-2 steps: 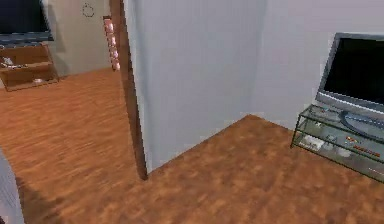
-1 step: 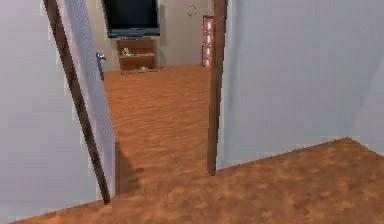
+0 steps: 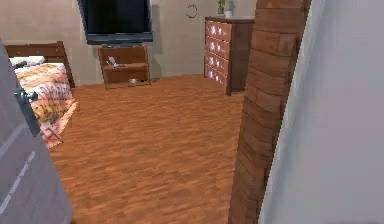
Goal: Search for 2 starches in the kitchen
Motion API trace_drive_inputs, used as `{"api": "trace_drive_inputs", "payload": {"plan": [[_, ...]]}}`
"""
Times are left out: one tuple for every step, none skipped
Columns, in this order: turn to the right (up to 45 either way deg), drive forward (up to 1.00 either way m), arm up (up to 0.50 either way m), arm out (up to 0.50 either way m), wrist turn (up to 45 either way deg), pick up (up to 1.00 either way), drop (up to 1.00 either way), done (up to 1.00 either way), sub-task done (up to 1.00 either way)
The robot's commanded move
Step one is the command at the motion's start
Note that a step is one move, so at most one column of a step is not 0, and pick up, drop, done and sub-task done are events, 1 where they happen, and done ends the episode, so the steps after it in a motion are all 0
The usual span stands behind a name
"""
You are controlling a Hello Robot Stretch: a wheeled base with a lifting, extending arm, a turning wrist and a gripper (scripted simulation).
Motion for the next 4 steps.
{"api": "trace_drive_inputs", "payload": {"plan": [[0.0, 0.25, 0.0, 0.0, 0.0, 0.0, 0.0, 0.0, 0.0], [-27.0, 0.0, 0.0, 0.0, 0.0, 0.0, 0.0, 0.0, 0.0], [0.0, 1.0, 0.0, 0.0, 0.0, 0.0, 0.0, 0.0, 0.0], [-3.0, 0.0, 0.0, 0.0, 0.0, 0.0, 0.0, 0.0, 0.0]]}}
